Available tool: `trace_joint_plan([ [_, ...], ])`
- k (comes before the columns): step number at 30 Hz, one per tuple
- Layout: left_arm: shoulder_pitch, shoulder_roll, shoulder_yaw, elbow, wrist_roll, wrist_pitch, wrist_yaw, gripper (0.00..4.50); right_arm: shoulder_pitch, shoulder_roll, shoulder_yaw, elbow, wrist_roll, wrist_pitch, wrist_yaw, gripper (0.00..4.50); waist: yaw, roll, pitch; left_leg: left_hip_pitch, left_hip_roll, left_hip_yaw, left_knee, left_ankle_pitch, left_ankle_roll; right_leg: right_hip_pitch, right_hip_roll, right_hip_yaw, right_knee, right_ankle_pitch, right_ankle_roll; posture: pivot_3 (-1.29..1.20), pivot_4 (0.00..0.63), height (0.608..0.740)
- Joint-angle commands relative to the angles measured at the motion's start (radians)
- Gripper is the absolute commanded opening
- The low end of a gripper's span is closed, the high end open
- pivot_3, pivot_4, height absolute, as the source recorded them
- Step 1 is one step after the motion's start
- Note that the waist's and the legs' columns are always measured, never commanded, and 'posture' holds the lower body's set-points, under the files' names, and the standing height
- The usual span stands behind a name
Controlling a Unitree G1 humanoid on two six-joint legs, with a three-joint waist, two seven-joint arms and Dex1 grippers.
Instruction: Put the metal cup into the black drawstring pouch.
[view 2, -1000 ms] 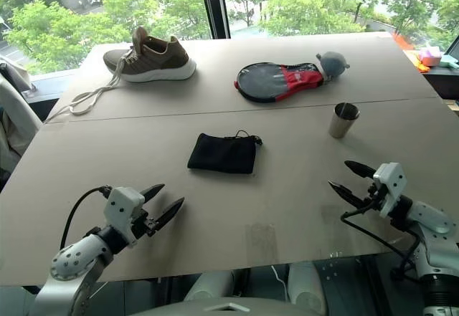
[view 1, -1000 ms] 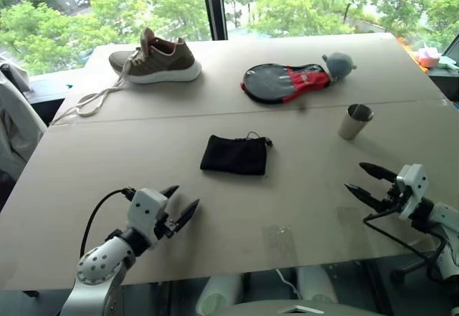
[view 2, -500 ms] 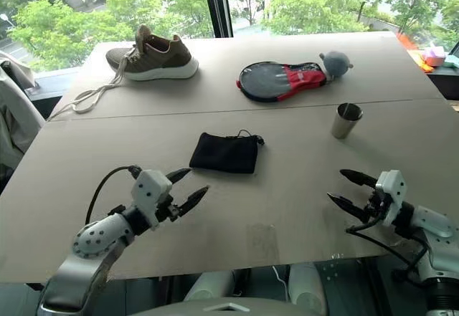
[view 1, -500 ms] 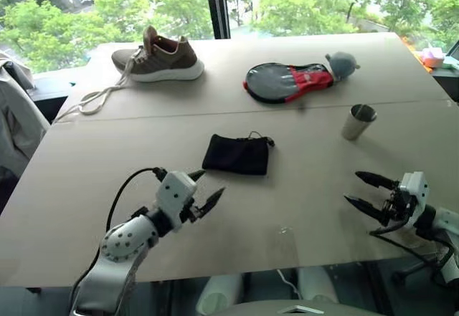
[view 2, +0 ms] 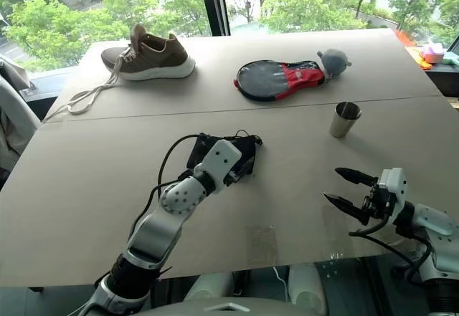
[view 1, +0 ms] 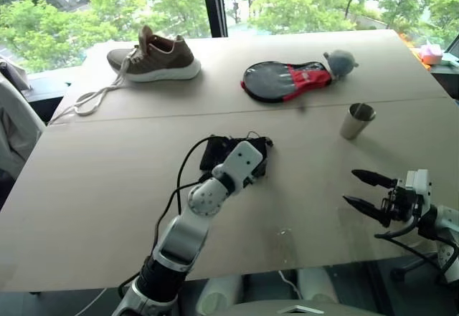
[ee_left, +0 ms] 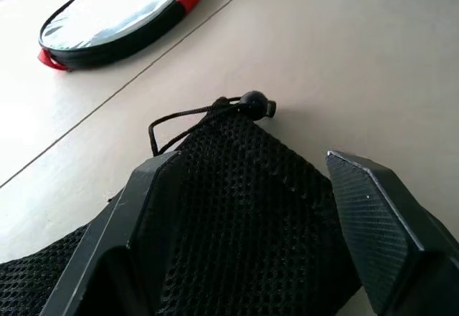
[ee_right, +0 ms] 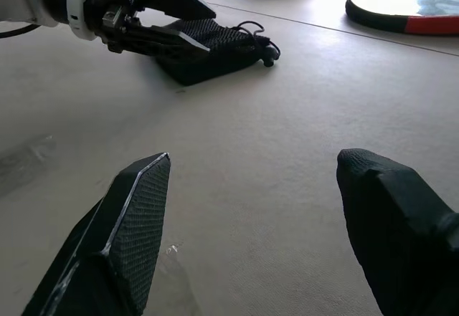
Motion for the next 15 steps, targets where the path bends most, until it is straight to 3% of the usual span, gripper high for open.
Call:
trace_joint_plan([
  [1,-0.043,-0.017,-0.036,0.007,0.089,0.036,0.034,3.3,0.013,0.002,-0.029,-0.043,0.011,-0.007,-0.012,3.69,0.0,0.0,0.0,0.0,0.0,0.0,0.0,0.0,0.0,0.0,0.0,0.0,0.0,0.0,0.0,0.0,0.15,0.74],
  [7,-0.046,-0.017,-0.063,0.001,0.143,0.065,0.013,3.3,0.015,0.0,-0.028,-0.056,0.013,0.002,-0.025,3.69,-0.001,0.0,0.0,0.0,0.0,0.0,0.0,0.0,0.0,0.0,0.0,0.0,0.0,0.0,0.001,0.0,0.15,0.74],
  [15,-0.061,-0.1,-0.012,-0.045,0.053,0.043,-0.031,3.3,0.019,0.001,-0.027,-0.079,0.014,0.016,-0.047,3.69,0.0,0.0,0.0,-0.001,0.0,0.0,0.001,0.0,0.0,0.0,0.0,0.0,0.0,-0.001,0.001,0.0,0.15,0.74],
])
